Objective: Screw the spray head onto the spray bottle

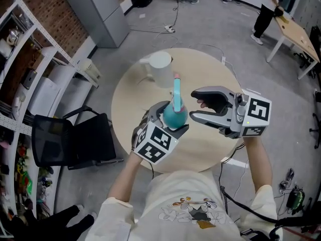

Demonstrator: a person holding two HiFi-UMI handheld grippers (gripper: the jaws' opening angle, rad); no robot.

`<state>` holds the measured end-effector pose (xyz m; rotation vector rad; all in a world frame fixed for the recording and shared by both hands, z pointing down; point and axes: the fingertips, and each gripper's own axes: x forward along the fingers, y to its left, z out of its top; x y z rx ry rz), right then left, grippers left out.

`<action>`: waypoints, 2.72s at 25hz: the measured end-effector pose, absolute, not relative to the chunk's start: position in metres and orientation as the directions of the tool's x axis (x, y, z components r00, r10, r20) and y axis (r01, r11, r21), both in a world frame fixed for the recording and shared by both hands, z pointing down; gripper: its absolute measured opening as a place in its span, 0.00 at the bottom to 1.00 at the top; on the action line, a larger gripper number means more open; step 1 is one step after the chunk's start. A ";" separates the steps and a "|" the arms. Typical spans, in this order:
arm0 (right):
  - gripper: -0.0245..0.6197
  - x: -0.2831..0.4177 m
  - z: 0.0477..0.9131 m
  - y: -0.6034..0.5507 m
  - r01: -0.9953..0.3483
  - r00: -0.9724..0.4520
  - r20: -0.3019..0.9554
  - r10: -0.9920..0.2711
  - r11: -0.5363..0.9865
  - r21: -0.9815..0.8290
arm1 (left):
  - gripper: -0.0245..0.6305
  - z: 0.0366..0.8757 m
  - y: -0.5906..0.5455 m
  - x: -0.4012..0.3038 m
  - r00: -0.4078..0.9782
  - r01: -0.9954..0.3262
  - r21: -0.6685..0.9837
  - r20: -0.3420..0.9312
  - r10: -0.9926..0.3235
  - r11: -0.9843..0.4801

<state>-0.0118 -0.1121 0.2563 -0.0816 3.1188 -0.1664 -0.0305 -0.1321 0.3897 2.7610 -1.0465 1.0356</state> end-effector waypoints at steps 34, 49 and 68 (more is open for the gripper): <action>0.25 -0.021 0.264 -0.023 0.590 -0.768 0.157 0.620 0.782 -0.200 | 0.67 0.388 -0.006 -0.004 0.688 0.124 0.118 0.705 0.171 -0.985; 0.24 -0.014 0.290 -0.038 0.515 -0.749 0.402 0.527 0.845 -0.146 | 0.67 0.405 -0.011 -0.001 0.651 0.001 0.253 0.734 0.193 -0.968; 0.24 -0.034 0.332 -0.093 0.108 -0.817 0.556 0.157 0.987 -0.120 | 0.67 0.450 -0.104 -0.011 0.485 -0.698 -0.085 0.674 -0.557 -0.711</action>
